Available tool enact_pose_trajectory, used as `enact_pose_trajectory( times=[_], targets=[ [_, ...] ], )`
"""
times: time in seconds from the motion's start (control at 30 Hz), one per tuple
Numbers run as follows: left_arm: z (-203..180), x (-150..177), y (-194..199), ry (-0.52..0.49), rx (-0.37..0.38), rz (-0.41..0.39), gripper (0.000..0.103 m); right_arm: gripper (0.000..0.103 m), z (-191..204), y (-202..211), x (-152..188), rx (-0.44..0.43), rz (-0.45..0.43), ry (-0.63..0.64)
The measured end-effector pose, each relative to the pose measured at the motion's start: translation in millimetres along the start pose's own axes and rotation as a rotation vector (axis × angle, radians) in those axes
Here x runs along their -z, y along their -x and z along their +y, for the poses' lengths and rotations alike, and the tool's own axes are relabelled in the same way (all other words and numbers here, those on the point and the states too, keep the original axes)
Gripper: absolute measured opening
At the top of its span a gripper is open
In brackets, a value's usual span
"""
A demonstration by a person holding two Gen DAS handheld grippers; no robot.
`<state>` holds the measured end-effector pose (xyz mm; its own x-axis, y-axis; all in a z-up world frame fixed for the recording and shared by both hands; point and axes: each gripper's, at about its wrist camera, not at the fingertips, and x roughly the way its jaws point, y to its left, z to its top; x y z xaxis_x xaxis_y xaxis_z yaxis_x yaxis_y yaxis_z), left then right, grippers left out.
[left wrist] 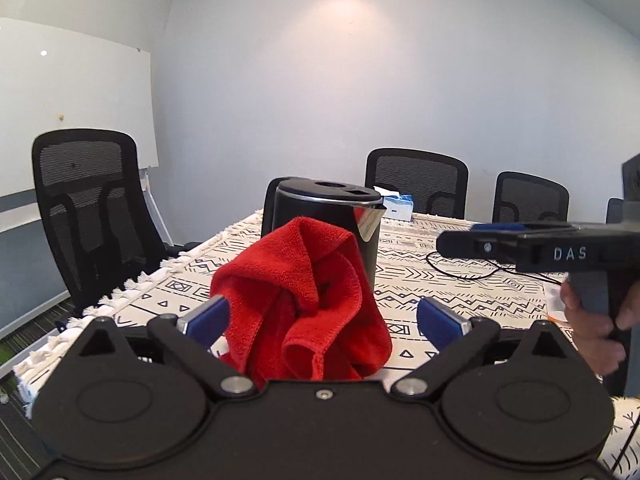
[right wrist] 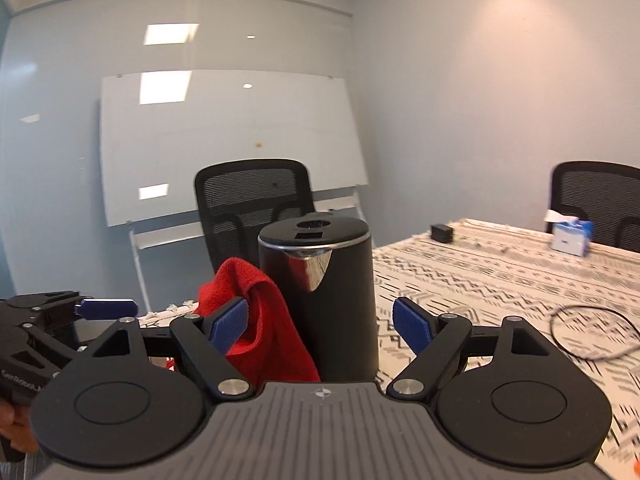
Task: Clean container
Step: 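Lower the kettle onto the table with the right gripper and open it, then release the red towel beside the kettle with the left gripper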
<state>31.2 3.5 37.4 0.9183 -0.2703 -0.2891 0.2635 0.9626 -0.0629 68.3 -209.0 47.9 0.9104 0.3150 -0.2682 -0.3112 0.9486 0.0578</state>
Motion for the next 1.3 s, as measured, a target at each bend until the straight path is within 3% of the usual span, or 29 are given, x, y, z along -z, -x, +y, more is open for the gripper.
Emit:
enact_pose_trajectory(
  times=[0.2, 0.47, 0.8, 1.3],
  targets=[
    [-10, 0, 31, 0.003, -0.087, -0.030, 0.103, 0.079, 23, 22, 8, 0.131, 0.009, -0.052],
    [-30, 10, 61, 0.024, -0.213, -0.059, 0.103, 0.079, 45, 48, 16, 0.172, 0.010, -0.097],
    [-49, 20, 81, 0.019, -0.283, -0.067, 0.103, 0.082, 69, 73, 23, 0.191, 0.004, -0.087],
    [-51, 29, 78, 0.029, -0.318, -0.032, 0.103, 0.083, 78, 66, 38, 0.245, 0.045, -0.071]
  ],
)
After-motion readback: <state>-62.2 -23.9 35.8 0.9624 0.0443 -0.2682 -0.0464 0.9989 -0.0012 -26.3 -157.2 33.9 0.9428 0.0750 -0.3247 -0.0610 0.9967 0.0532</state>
